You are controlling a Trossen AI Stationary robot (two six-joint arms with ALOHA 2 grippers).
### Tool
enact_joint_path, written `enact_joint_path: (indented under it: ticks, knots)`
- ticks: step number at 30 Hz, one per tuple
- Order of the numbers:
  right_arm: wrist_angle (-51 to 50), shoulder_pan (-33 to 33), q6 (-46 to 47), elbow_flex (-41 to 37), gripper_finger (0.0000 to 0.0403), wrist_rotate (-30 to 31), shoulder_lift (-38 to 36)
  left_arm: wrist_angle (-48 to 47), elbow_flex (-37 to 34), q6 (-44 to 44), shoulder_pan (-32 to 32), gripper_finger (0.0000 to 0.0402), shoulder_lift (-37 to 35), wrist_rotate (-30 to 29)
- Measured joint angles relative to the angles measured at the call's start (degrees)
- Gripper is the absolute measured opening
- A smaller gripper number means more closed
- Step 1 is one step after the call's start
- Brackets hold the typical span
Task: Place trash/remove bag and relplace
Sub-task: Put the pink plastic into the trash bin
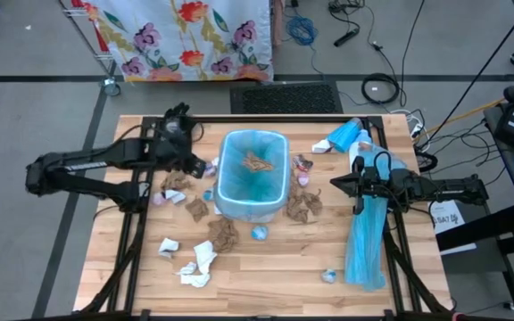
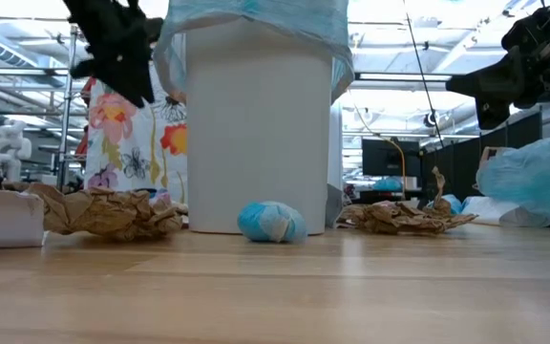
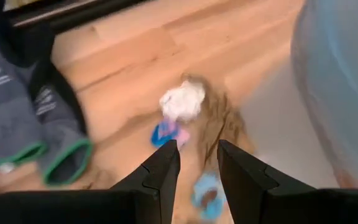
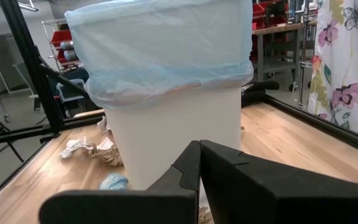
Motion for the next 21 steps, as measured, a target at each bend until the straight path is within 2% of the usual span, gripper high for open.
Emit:
enact_joint_path:
  ticks: [5, 10, 14, 21]
  knots:
    - [0.01, -0.01, -0.01, -0.01, 0.0000, 0.00, 0.01, 4.99, -4.80, 5.63, 9.21, 0.0116, 1.55, 9.03]
    - [0.00, 0.00, -0.01, 0.00, 0.0000, 0.00, 0.01, 11.21, -7.82, 8.85, 14.86, 0.0116, 6.13, 16.48]
    - [0.01, -0.01, -0.02, 0.00, 0.0000, 0.00, 0.03, 11.47, -7.82, 12.05, 17.05, 0.0116, 10.26, 20.76]
    - [-0.01, -0.01, -0.01, 0.01, 0.0000, 0.00, 0.03, 12.28, -7.82, 15.26, 17.16, 0.0116, 16.16, 22.88]
